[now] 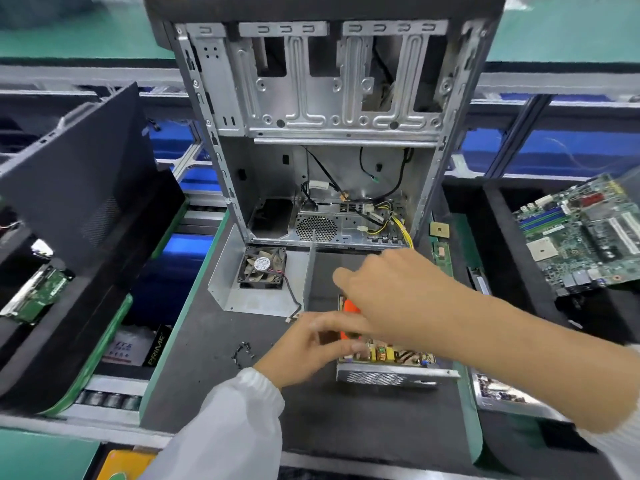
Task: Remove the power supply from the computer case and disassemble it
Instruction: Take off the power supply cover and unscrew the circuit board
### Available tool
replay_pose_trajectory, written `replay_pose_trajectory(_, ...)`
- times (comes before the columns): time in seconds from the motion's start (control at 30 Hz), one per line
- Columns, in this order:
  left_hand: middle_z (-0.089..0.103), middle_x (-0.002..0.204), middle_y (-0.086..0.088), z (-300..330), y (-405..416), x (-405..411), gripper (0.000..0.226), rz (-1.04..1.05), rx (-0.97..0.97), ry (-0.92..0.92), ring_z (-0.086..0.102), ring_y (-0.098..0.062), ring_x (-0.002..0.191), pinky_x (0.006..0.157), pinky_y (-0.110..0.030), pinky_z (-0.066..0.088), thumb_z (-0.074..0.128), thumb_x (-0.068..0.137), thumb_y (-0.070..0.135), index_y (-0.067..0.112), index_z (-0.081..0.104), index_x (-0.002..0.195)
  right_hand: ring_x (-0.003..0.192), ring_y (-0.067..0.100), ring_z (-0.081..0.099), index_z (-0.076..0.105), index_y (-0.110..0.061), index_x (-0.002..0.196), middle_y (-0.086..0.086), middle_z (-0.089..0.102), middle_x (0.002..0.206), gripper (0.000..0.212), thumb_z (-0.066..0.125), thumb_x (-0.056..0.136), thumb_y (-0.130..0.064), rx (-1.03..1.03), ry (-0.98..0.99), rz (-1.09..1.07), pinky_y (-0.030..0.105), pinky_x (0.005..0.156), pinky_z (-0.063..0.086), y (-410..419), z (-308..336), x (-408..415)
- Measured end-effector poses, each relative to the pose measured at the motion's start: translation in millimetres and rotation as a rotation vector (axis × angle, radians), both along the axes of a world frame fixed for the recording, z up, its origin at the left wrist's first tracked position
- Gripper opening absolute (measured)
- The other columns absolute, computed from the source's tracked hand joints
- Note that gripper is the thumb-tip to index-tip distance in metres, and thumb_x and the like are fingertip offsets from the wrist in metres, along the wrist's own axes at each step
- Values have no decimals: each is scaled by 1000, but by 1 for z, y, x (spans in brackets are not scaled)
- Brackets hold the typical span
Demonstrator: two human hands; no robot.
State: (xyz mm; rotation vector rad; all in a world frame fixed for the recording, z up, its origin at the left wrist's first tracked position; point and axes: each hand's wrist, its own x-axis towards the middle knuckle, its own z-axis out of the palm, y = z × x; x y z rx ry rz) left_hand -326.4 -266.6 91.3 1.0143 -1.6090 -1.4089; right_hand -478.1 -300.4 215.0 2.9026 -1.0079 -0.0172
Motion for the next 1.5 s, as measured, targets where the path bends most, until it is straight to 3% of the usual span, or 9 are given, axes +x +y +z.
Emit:
replay_pose_trajectory(0.2,75,87,-5,0,-3,-3,7,35,109,44,67,-12,88,80,-25,51,73,84,11,13,74,91,54,20,37,52,-16,107,-1,32,64,18,39,101,-27,-113,250,107,27,43,20,0,0,10)
replay_pose_trajectory(0.33,71,88,1,13,-8,1,21,-76,161,63,65,-6,92,86,-21,50,70,85,2,21,76,91,88,21,44,46,-22,121,4,44,103,24,48,98,-29,-4,273,233,28,46,15,-4,0,-1)
replay_pose_trajectory(0.53,73,92,12,20,-10,4,28,-145,98,-41,66,-3,93,85,-18,48,68,88,4,31,74,94,91,13,25,44,-28,130,-3,41,116,48,63,86,-20,221,266,387,35,84,41,-13,13,-9)
replay_pose_trajectory(0.63,74,90,3,14,-11,4,21,-94,92,-16,66,-12,90,82,-28,52,69,87,2,19,73,98,84,17,43,47,-21,123,0,47,98,51,58,86,-54,231,176,213,31,64,41,-11,15,-5)
replay_pose_trajectory(0.73,74,89,5,14,-12,1,28,-112,52,-48,66,-9,88,81,-20,48,68,88,3,29,73,96,80,27,62,58,-13,105,5,48,74,28,47,98,-38,-53,293,81,26,42,19,-8,12,6)
replay_pose_trajectory(0.97,72,106,5,16,-23,9,33,-233,139,33,63,-7,102,93,-22,46,61,91,-5,20,72,111,48,13,24,45,-15,104,0,44,67,26,33,103,-38,-34,326,145,30,42,20,-18,4,7)
replay_pose_trajectory(1.1,64,81,12,18,-27,16,21,-263,201,4,54,-11,83,81,-27,41,68,85,5,25,73,88,67,16,35,40,-20,123,1,39,92,30,33,101,-40,72,309,248,28,46,20,-12,4,9)
replay_pose_trajectory(1.33,74,96,-14,22,-34,10,16,-262,105,-20,69,-23,94,89,-34,55,74,79,-5,2,73,93,87,13,28,40,-27,122,-1,34,117,35,56,91,-25,157,500,411,23,66,15,-21,23,5)
replay_pose_trajectory(1.5,74,87,-5,15,-28,3,32,-124,107,64,68,-22,89,87,-45,55,78,76,-2,25,74,91,51,13,61,54,-10,97,0,63,63,57,46,86,-66,485,447,-106,21,42,41,-32,24,15)
